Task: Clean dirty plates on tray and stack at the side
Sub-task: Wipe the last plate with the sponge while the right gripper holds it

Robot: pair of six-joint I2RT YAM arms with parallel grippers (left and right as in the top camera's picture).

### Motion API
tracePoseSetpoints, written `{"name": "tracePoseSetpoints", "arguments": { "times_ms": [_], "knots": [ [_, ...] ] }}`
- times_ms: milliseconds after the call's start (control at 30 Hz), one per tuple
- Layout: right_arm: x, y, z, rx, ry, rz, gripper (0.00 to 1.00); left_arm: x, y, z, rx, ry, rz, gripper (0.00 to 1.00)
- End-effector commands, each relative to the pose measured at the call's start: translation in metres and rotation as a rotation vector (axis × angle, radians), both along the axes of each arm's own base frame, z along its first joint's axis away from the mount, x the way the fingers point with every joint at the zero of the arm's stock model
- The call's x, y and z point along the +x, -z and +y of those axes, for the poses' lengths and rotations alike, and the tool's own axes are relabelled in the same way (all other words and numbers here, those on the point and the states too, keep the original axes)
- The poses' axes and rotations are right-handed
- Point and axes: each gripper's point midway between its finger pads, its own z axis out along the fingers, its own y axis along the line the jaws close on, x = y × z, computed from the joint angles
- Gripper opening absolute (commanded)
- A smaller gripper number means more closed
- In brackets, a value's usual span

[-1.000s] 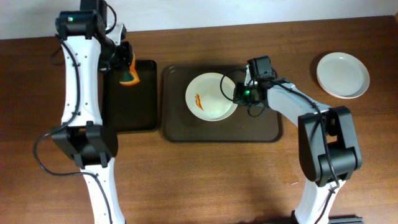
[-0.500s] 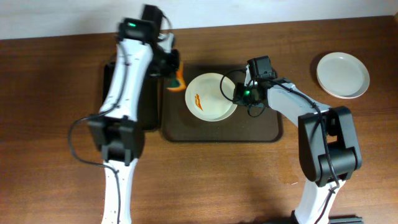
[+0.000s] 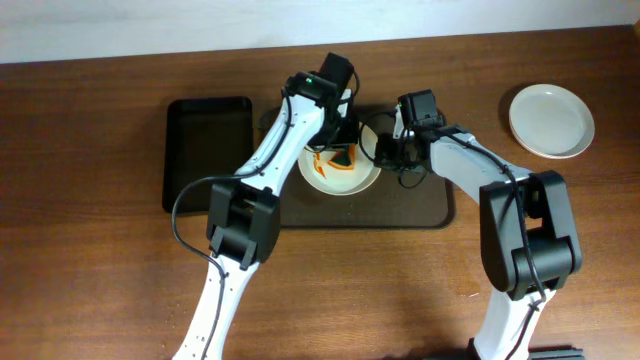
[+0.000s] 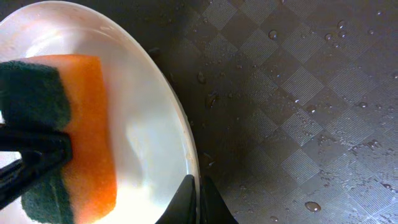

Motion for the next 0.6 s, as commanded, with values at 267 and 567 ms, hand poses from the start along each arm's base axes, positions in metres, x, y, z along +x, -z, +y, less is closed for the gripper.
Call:
{"name": "tracePoseSetpoints", "arguments": {
  "times_ms": [267, 567],
  "knots": [
    [0.004, -0.004, 0.006, 0.015, -0.014, -0.008, 0.04, -0.011, 0.027, 0.11, 0.614, -0.225, -0.044, 0.0],
    [0.005, -0.004, 0.005, 0.013, -0.013, -0.015, 0.04, 0.004, -0.023, 0.092, 0.437, -0.251, -0.058, 0.0]
  ]
}}
